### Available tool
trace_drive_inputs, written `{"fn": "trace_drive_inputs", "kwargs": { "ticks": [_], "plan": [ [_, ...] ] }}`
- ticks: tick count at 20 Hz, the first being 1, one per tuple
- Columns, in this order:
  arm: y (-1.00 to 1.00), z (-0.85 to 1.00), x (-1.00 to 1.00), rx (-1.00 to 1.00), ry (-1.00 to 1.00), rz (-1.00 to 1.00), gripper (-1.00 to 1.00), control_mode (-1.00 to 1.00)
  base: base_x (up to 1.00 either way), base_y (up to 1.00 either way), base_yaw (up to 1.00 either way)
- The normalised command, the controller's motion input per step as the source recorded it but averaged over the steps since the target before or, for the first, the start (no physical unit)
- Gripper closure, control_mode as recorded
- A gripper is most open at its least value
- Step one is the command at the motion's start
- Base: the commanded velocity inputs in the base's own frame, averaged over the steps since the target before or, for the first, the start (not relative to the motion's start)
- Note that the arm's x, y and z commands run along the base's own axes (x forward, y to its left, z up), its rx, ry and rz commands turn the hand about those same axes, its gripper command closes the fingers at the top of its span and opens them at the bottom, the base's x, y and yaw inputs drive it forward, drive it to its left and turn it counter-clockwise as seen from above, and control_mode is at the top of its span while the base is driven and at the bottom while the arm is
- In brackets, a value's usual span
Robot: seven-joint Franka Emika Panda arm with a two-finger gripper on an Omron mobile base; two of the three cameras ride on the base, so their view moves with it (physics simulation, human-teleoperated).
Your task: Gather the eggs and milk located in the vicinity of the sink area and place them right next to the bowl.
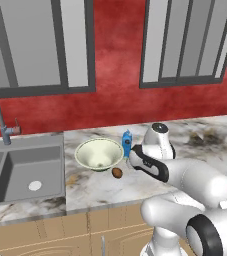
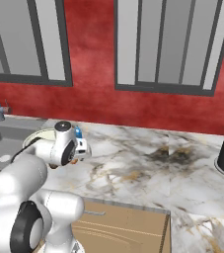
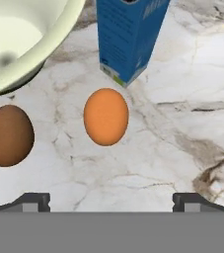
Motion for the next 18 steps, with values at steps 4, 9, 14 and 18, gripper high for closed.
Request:
{"fn": "trace_drive_inputs", "kwargs": {
  "ticks": [4,9,14,18],
  "plan": [
    [-0.18,0.0,0.08,-0.02,-0.07,0.05,-1.0,-1.0,0.0,0.0,0.0],
    [0.1,0.0,0.12,0.0,-0.02,0.07,-1.0,-1.0,0.0,0.0,0.0],
    [0.37,0.0,0.06,0.0,0.0,0.0,-1.0,-1.0,0.0,0.0,0.0],
    [0.18,-0.01,0.23,0.0,0.04,0.0,-1.0,-1.0,0.0,0.0,0.0]
  ]
}}
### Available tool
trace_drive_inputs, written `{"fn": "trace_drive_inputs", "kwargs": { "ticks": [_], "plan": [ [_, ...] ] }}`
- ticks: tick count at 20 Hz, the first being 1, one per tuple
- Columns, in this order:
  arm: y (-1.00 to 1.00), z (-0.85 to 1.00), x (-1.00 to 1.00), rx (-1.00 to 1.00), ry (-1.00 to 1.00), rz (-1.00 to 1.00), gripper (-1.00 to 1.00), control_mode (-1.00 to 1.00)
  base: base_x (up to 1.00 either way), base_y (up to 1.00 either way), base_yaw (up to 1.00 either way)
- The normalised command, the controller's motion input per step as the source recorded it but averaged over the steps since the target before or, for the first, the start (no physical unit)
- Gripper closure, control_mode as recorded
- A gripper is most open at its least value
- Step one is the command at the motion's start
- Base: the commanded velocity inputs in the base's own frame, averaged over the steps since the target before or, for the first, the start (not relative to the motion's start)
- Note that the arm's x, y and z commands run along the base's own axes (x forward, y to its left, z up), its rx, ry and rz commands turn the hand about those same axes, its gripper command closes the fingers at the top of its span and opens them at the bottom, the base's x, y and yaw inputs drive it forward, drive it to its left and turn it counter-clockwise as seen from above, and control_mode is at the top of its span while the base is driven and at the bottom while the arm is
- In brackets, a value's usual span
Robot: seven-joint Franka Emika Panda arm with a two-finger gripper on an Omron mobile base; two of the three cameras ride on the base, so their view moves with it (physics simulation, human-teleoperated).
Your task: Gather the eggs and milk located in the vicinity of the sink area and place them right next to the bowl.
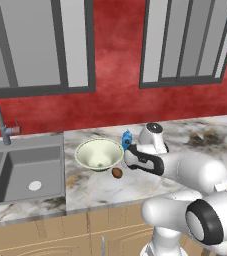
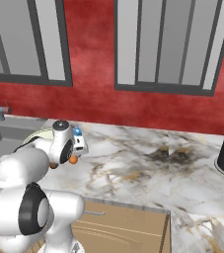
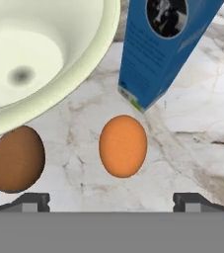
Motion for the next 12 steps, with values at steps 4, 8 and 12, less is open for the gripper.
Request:
{"fn": "trace_drive_inputs", "kwargs": {
  "ticks": [4,8,12],
  "plan": [
    [-0.05,-0.09,0.33,0.0,0.01,0.0,-1.0,-1.0,0.0,0.0,0.0],
    [-0.12,-0.04,0.28,0.0,0.0,0.0,-1.0,-1.0,0.0,0.0,0.0],
    [0.0,-0.05,0.08,0.0,-0.01,0.0,-1.0,-1.0,0.0,0.0,0.0]
  ]
}}
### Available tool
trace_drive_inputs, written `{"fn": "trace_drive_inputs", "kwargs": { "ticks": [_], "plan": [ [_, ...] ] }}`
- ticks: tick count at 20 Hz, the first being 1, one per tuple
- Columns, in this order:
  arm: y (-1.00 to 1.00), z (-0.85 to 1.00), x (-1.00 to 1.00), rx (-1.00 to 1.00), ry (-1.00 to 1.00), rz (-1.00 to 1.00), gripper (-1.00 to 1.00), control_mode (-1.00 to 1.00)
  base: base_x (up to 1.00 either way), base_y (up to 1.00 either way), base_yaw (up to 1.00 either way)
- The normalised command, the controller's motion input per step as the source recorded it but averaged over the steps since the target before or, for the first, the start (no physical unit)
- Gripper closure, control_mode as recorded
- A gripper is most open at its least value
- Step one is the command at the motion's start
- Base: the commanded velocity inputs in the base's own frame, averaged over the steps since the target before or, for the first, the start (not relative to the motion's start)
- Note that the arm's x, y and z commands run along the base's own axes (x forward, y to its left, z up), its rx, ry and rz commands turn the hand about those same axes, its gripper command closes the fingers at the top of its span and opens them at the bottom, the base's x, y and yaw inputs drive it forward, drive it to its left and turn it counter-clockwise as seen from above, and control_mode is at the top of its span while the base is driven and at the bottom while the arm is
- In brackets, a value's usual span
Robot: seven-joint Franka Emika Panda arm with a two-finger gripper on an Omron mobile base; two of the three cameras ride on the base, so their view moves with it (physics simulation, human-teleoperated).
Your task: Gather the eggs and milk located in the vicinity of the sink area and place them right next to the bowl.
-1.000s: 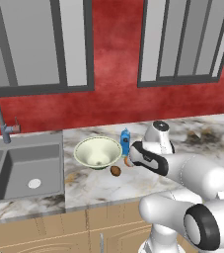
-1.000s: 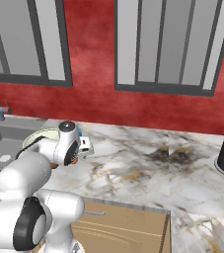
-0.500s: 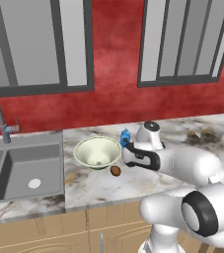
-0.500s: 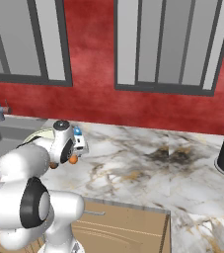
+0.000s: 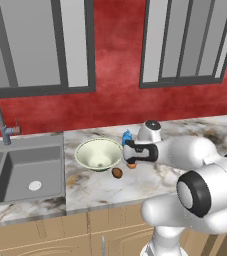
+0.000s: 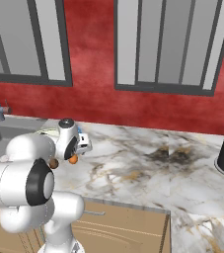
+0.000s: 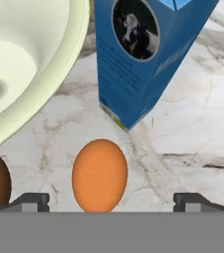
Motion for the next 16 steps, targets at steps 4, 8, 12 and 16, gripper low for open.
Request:
{"fn": "trace_drive_inputs", "kwargs": {
  "ticks": [4,8,12,16],
  "plan": [
    [0.0,-0.08,0.0,0.0,0.0,0.0,-1.0,-1.0,0.0,0.0,0.0],
    [0.0,-0.08,0.0,0.0,0.0,0.0,-1.0,-1.0,0.0,0.0,0.0],
    [0.0,-0.08,0.0,0.01,0.0,0.0,-1.0,-1.0,0.0,0.0,0.0],
    [0.0,-0.14,0.0,0.03,0.0,0.0,-1.0,-1.0,0.0,0.0,0.0]
  ]
}}
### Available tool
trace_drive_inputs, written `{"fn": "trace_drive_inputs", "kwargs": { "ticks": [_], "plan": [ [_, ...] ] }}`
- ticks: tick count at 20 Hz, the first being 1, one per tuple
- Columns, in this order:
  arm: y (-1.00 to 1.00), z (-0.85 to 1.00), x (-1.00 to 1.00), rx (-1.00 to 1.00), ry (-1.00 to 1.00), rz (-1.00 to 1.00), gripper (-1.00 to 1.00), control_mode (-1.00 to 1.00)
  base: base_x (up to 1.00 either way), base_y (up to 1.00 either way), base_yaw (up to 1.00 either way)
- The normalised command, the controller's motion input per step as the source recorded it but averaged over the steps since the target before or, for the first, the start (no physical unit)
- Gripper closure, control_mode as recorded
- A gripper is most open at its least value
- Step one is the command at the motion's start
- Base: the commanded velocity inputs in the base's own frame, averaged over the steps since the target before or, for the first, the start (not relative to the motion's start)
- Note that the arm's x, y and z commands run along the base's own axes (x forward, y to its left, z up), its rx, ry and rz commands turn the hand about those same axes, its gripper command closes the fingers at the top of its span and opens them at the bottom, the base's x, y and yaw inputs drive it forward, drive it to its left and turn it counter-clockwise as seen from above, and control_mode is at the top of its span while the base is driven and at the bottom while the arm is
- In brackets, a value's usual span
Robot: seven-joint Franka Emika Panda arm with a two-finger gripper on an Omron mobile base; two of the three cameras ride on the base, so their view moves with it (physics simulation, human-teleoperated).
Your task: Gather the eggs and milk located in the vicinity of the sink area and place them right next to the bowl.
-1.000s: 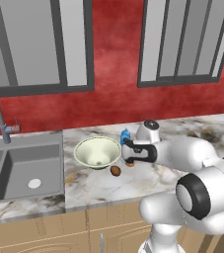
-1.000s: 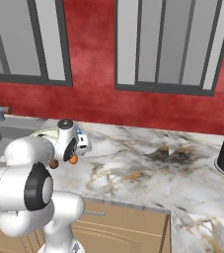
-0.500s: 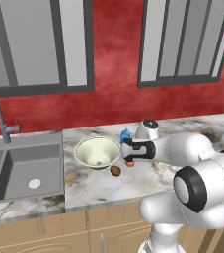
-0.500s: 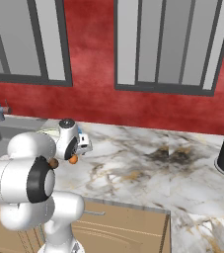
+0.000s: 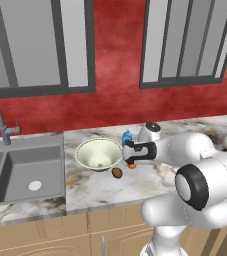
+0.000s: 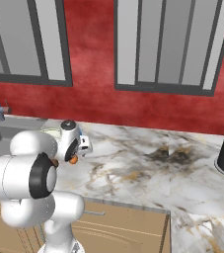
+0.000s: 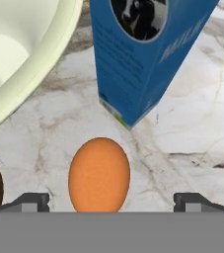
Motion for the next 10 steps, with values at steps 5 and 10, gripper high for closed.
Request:
{"fn": "trace_drive_inputs", "kwargs": {
  "ticks": [5,10],
  "plan": [
    [0.0,-0.13,0.0,0.03,0.0,0.0,-1.0,-1.0,0.0,0.0,0.0],
    [0.0,-0.12,0.0,0.02,0.0,0.0,-1.0,-1.0,0.0,0.0,0.0]
  ]
}}
